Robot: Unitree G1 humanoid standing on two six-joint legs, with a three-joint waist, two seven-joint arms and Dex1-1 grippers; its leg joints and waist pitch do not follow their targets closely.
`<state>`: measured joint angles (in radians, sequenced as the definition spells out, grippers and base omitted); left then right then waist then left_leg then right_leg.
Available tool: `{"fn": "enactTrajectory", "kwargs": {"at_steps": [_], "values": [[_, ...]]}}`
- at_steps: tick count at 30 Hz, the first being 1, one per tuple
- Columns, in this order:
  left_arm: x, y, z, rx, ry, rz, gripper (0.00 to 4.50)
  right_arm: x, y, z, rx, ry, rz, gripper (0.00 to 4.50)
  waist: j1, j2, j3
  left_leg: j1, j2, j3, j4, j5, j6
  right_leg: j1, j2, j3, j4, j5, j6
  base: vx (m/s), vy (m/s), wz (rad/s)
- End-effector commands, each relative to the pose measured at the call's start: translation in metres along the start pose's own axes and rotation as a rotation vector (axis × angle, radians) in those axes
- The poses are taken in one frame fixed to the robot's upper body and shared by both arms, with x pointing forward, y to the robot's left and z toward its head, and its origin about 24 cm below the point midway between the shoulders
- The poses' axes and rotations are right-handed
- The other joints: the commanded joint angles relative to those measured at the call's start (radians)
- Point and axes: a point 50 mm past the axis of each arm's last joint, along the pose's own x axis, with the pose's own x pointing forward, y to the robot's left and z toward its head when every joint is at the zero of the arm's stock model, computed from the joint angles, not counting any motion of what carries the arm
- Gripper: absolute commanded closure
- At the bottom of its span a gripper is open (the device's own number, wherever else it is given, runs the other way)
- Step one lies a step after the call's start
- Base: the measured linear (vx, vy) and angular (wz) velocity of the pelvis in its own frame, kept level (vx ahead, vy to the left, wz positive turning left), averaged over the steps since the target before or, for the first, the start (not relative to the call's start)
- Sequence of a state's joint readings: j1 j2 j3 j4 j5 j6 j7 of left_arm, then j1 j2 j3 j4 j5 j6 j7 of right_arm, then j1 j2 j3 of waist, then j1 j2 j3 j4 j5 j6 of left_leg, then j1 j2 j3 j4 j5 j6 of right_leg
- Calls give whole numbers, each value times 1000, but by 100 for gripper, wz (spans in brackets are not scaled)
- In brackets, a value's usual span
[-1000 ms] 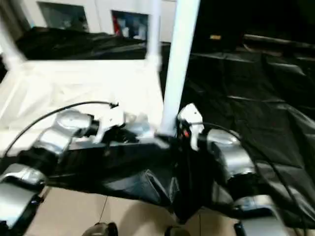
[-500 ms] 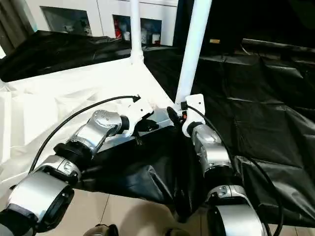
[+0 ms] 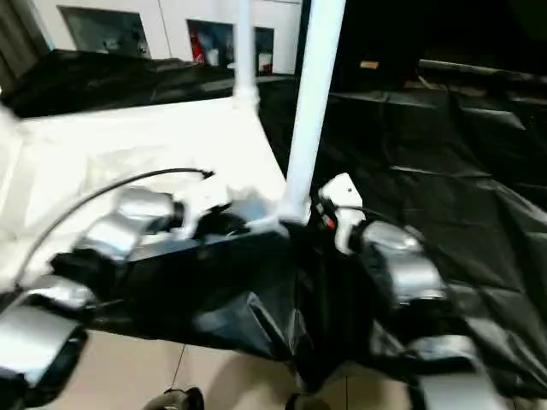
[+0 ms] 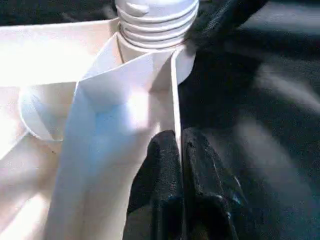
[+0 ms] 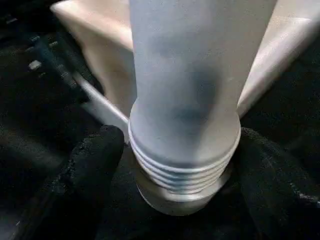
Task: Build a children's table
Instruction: Rotate leg to tighten
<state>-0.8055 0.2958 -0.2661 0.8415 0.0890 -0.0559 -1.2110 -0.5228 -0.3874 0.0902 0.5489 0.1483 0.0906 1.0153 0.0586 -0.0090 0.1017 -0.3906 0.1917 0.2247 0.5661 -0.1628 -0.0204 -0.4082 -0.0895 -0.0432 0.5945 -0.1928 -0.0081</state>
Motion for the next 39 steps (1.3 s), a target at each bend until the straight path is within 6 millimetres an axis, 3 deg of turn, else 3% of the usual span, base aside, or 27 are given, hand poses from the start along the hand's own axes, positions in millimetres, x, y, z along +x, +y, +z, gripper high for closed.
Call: {"fn": "enactTrajectory", "kwargs": {"at_steps": [1,6,7,10,12,17,20,22,23,24,26,27,28,29,31,34,37,38,39], "values": [[8,-10,-2,4,-1,-93,450,6,10,5,-22,-8,100,82,6,-9,-70,23,49,-23,-50,-105,123,46,-56,35,-41,30,-305,0,0,0],[-3,-18,-2,9,-41,-203,450,-3,8,10,-61,7,145,82,11,-3,-74,27,51,-21,-45,-73,140,40,-54,35,-32,102,-323,0,0,0],[-3,-18,-2,9,-41,-203,450,-3,8,10,-61,7,145,82,12,-5,-74,24,50,-21,-44,-62,142,42,-55,34,-29,115,-324,0,0,0],[-5,-19,-3,12,-40,-210,450,-1,9,9,-40,3,153,82,13,-6,-69,23,50,-20,-47,-118,125,39,-58,35,-38,33,-313,0,0,0],[-6,-19,-3,9,-42,-209,450,0,12,8,-21,-2,171,107,13,-6,-68,24,50,-21,-49,-141,105,39,-59,36,-42,-16,-303,0,0,0],[-6,-18,-3,7,-44,-191,450,2,18,4,-1,5,195,144,13,-7,-72,23,49,-21,-47,-117,104,40,-57,36,-37,20,-301,0,0,0],[-5,-16,-3,-4,-48,-164,450,3,19,0,12,8,174,166,14,-7,-72,22,48,-21,-45,-108,109,40,-57,36,-35,35,-304,0,0,0],[5,-5,-1,-46,-39,1,450,12,14,-15,67,49,-13,172,12,-6,-72,23,49,-20,-46,-112,103,38,-56,37,-36,23,-302,0,0,0],[5,-5,-1,-46,-39,1,450,12,14,-15,67,49,-13,173,7,-7,-69,25,47,-23,-49,-136,86,34,-57,37,-44,-21,-297,0,0,0],[12,1,2,-72,-43,98,450,19,10,-24,108,76,-158,174,3,-7,-69,28,46,-25,-52,-181,57,35,-61,39,-52,-108,-280,0,0,0],[18,5,4,-97,-38,173,450,26,7,-29,156,84,-283,175,-3,-7,-64,28,46,-27,-57,-213,36,31,-61,40,-60,-164,-270,0,0,0],[25,8,7,-126,-37,228,450,33,6,-33,213,86,-391,176,-6,-6,-61,30,45,-29,-62,-254,12,30,-63,41,-68,-236,-251,0,0,0],[25,8,7,-126,-37,228,450,33,6,-33,213,86,-391,176,-7,-4,-61,34,45,-30,-63,-274,-2,27,-64,42,-72,-275,-241,0,0,0],[37,10,14,-170,-47,294,450,47,9,-37,298,86,-510,176,-11,-3,-59,37,43,-35,-69,-319,-29,27,-66,41,-82,-362,-212,0,0,0],[46,8,20,-185,-60,307,450,56,12,-37,327,80,-551,176,-14,-2,-60,43,44,-39,-72,-349,-43,22,-68,42,-89,-401,-192,0,0,0],[64,2,32,-169,-82,288,450,76,23,-30,301,68,-532,176,-14,-4,-62,42,41,-37,-73,-328,-29,24,-63,43,-91,-339,-187,0,0,0],[67,1,35,-157,-87,274,450,80,25,-25,262,55,-496,176,-12,-5,-66,35,39,-36,-70,-301,1,30,-65,44,-87,-299,-185,0,0,0],[67,1,36,-153,-88,274,450,79,23,-23,271,33,-494,121,-12,-4,-68,34,39,-36,-70,-293,6,32,-64,43,-86,-290,-186,0,0,0],[67,1,36,-150,-89,273,450,78,22,-22,276,23,-495,107,-12,-4,-68,33,39,-35,-69,-282,15,32,-64,43,-85,-276,-190,0,0,0]]}}
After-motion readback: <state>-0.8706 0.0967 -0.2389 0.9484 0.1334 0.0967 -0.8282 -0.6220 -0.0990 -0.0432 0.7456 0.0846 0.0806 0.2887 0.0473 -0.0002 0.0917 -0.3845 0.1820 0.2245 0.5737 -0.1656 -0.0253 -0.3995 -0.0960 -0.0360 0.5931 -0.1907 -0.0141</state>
